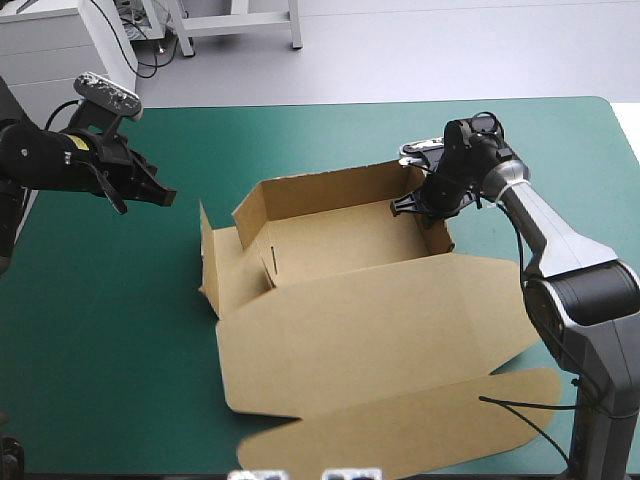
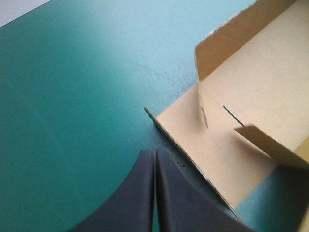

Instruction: Fold the box

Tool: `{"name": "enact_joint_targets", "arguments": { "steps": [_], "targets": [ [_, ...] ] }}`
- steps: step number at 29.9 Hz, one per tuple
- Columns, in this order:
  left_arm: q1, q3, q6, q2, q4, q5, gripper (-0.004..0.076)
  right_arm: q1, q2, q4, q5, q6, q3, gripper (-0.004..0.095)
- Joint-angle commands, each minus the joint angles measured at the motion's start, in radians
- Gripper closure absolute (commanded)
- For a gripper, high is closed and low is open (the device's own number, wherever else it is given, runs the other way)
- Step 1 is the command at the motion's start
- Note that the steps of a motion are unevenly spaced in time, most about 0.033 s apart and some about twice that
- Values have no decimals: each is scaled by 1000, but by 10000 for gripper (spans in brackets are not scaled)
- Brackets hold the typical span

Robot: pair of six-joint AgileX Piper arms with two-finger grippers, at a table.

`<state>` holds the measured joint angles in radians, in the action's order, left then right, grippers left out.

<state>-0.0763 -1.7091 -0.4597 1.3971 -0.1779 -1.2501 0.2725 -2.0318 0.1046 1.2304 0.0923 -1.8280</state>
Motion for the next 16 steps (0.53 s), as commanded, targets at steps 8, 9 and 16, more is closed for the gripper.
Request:
{"name": "enact_joint_targets", "arguments": {
  "steps": [8, 9, 16],
  "targets": [
    [0, -30, 9, -37, -20, 33, 731, -10, 210, -9, 18, 44, -23, 926],
    [0, -30, 9, -37, -18, 35, 731, -18, 240, -9, 18, 54, -23, 926],
    [0, -30, 83, -37, 178, 73, 731, -97, 448, -7, 18, 96, -23, 927]
  ]
}}
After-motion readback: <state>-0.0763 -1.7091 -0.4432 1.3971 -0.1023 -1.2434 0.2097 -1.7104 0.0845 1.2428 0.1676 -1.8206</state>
